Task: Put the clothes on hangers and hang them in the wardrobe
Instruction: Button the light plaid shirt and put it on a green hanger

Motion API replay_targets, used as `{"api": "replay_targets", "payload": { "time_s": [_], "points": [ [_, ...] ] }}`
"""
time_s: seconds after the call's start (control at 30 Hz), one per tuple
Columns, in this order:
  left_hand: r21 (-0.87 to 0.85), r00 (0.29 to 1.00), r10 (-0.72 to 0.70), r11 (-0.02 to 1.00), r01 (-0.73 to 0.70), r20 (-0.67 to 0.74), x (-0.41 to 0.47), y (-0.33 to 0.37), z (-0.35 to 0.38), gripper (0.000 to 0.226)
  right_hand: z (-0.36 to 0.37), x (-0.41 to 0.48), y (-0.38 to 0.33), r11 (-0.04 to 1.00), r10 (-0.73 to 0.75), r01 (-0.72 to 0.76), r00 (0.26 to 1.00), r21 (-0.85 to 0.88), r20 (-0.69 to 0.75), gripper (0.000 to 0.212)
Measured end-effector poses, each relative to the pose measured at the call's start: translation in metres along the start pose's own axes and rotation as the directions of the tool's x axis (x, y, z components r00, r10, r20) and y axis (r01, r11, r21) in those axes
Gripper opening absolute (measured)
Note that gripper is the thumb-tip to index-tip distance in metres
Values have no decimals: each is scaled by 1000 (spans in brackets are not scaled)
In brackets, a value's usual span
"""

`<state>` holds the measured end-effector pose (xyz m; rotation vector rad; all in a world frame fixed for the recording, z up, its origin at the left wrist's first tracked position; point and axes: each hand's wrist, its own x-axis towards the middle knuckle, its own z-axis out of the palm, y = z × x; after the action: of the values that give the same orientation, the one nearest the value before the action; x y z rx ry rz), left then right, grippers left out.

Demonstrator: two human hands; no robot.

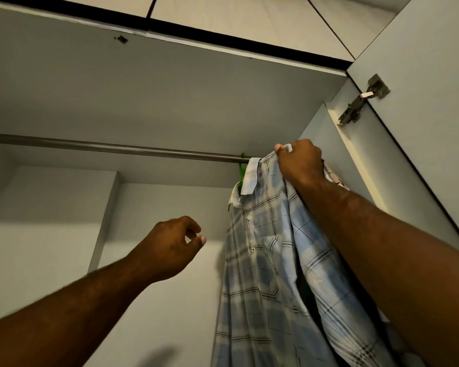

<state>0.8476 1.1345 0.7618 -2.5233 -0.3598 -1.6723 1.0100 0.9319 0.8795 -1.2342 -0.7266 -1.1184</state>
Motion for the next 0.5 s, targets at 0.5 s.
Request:
{"api": "replay_targets", "payload": {
  "time_s": [0.5],
  "points": [
    [54,992,42,998,-36,-121,-44,-39,-18,48,-20,-87,-49,793,-448,442,889,-420,88,47]
  ]
}}
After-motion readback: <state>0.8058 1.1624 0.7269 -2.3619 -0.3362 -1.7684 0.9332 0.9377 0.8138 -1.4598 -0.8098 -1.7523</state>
